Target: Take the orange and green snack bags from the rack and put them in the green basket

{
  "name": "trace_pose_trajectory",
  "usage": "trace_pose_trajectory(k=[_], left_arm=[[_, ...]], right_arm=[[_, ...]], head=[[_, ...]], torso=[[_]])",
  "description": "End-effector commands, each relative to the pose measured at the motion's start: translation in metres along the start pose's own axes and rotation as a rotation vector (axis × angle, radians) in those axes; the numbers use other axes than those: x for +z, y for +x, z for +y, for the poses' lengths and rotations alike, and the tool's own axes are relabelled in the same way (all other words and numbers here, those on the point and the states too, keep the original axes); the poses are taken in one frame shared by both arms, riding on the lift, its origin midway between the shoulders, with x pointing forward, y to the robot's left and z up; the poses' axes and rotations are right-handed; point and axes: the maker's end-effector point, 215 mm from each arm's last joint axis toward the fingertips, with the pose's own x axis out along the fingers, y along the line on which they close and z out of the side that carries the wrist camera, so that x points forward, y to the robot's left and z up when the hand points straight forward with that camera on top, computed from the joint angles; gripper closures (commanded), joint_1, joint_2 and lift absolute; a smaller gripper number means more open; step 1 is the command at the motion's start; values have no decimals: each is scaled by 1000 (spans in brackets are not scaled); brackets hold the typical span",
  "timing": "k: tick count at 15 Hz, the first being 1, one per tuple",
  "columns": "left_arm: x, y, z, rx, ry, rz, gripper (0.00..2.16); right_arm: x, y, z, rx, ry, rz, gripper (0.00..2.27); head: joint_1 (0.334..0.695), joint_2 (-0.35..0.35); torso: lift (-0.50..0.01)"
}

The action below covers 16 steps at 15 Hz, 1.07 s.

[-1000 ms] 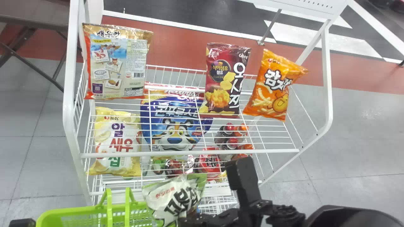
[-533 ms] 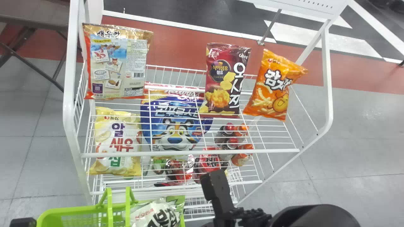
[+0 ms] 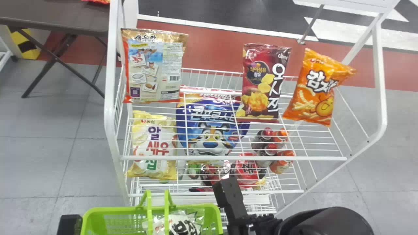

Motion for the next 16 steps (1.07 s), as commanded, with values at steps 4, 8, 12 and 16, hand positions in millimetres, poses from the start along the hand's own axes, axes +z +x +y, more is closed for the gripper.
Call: trace_pose_trajectory(k=[4,8,12,16], left_arm=[[1,-1,0,0,3,2,2148],[2,-1,-1,0,5,4,2148],[2,-1,0,1,3,4,2148],[3,-1,0,-1,4,2,2148]], right_arm=[[-10,18,0,15,12,72,1787],[4,14,-11,-8,14,49,12],[42,-29,-26,-85,-13,-91,53],[47,-68,-75,-275,-47,-191,80]], head=[[695,-162],[695,-158],[695,-184],[695,-279]], torso=[[0],[0],[0],[0]])
